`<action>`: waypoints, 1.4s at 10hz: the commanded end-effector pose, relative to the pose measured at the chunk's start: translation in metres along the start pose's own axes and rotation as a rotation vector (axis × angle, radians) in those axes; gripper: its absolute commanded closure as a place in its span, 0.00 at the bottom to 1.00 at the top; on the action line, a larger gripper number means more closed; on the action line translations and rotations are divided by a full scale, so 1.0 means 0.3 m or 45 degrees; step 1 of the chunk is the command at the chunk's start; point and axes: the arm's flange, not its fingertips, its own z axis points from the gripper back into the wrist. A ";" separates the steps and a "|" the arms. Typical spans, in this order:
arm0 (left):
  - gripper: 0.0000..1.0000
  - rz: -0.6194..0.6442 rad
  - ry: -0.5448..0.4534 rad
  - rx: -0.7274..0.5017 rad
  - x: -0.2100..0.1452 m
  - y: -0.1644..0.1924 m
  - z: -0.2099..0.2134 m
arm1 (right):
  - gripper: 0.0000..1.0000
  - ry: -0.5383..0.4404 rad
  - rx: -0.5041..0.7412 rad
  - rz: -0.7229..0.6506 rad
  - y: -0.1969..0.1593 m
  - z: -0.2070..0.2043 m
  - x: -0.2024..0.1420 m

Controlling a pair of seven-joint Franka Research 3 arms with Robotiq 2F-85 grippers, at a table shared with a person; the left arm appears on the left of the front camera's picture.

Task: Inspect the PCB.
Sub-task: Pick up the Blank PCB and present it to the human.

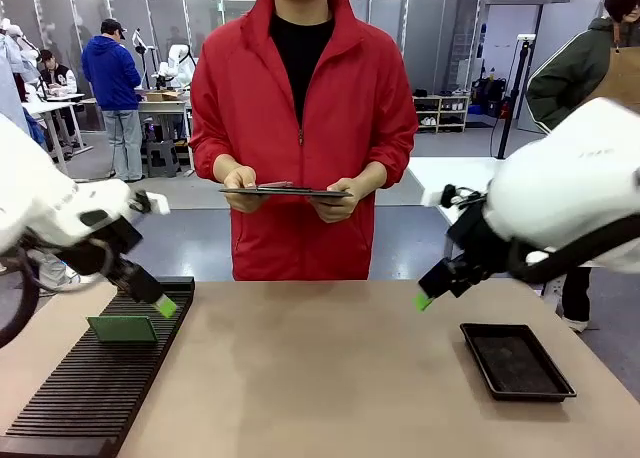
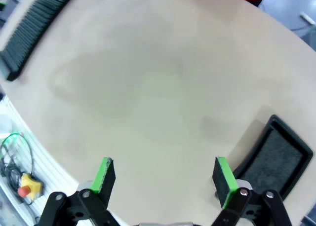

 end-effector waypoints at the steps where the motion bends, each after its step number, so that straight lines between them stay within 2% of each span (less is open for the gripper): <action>1: 0.00 0.098 -0.071 -0.223 -0.065 0.069 0.138 | 0.00 -0.030 0.217 -0.065 -0.110 0.098 -0.080; 2: 0.00 0.160 -0.139 -0.352 -0.136 0.098 0.215 | 0.00 -0.093 0.358 -0.124 -0.166 0.164 -0.154; 5: 0.00 0.275 -0.383 -0.585 -0.414 0.216 0.355 | 0.00 -0.288 0.673 -0.301 -0.307 0.319 -0.399; 6: 0.00 0.364 -0.493 -0.633 -0.534 0.270 0.392 | 0.00 -0.361 0.725 -0.366 -0.353 0.355 -0.498; 7: 0.00 0.385 -0.564 -0.676 -0.635 0.307 0.410 | 0.00 -0.409 0.781 -0.410 -0.397 0.382 -0.582; 8: 0.00 0.485 -0.605 -0.687 -0.724 0.346 0.432 | 0.00 -0.404 0.875 -0.459 -0.444 0.417 -0.672; 9: 0.00 0.498 -0.699 -0.708 -0.800 0.369 0.453 | 0.00 -0.434 0.883 -0.580 -0.498 0.439 -0.761; 11: 0.00 0.551 -0.816 -0.719 -0.901 0.419 0.450 | 0.00 -0.358 0.912 -0.827 -0.590 0.434 -0.909; 12: 0.00 0.619 -0.834 -0.730 -0.950 0.445 0.445 | 0.00 -0.347 0.928 -0.888 -0.610 0.425 -0.962; 14: 0.00 0.738 -0.867 -0.689 -1.046 0.479 0.446 | 0.00 -0.396 0.947 -0.899 -0.612 0.414 -1.015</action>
